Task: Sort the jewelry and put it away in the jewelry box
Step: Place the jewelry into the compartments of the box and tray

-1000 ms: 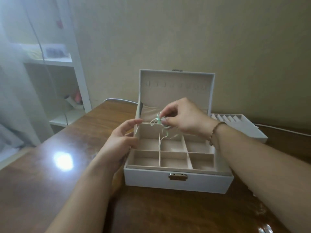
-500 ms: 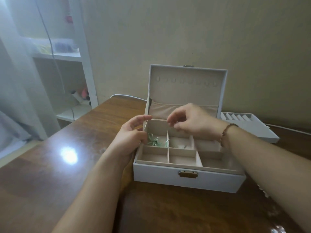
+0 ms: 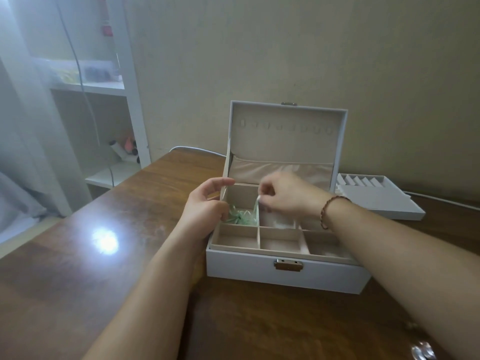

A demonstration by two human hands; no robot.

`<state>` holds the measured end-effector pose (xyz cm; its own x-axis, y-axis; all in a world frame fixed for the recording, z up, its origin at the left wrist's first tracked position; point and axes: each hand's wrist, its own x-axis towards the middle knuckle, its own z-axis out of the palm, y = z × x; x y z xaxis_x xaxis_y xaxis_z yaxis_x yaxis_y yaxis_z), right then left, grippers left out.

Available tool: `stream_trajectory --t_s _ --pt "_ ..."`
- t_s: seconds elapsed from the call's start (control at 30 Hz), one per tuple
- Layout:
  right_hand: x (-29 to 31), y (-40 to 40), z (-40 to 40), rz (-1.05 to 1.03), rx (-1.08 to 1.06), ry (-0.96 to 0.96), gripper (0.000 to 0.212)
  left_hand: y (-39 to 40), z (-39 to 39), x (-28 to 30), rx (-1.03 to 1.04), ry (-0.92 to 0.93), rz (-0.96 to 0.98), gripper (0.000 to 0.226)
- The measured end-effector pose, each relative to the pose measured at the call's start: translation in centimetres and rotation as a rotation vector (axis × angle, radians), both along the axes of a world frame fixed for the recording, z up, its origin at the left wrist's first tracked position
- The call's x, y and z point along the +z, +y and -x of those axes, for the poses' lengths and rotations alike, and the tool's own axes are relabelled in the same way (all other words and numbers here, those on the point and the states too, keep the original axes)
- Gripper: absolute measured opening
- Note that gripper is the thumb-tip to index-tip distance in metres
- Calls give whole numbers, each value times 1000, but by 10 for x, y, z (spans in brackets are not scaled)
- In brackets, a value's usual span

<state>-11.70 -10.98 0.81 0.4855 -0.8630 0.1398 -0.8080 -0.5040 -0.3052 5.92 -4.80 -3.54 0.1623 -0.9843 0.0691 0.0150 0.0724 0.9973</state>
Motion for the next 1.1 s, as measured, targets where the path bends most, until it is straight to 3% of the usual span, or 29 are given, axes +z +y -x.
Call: stream_trajectory --t_s 0.07,0.13,0.27,0.33,0.47,0.57,0.67,0.8,0.93,1.1 --pt "7 -1 -6 -16 56 -200 6 0 0 0 0 9 -5 66" --pt "9 -1 -12 -105 120 -319 15 0 1 0 -3 9 2 65" --pt "9 3 -1 -247 187 -204 58 2 3 2 21 -42 20 64" --pt "15 7 19 -219 152 -243 66 2 5 1 40 -68 19 64" --pt "36 26 83 36 49 -366 34 4 5 3 57 -118 2 60" --pt "50 49 149 159 -79 -406 29 2 6 2 102 -136 14 49" --pt "51 73 217 101 -248 -318 39 2 11 -2 198 -175 65 40" --pt "23 103 276 -17 -436 -8 48 7 12 -3 319 -256 116 24" --pt "-6 112 302 4 -578 144 39 10 11 -1 333 -183 49 26" --pt "-22 103 315 -195 -686 256 48 10 7 -6 294 -93 8 24"
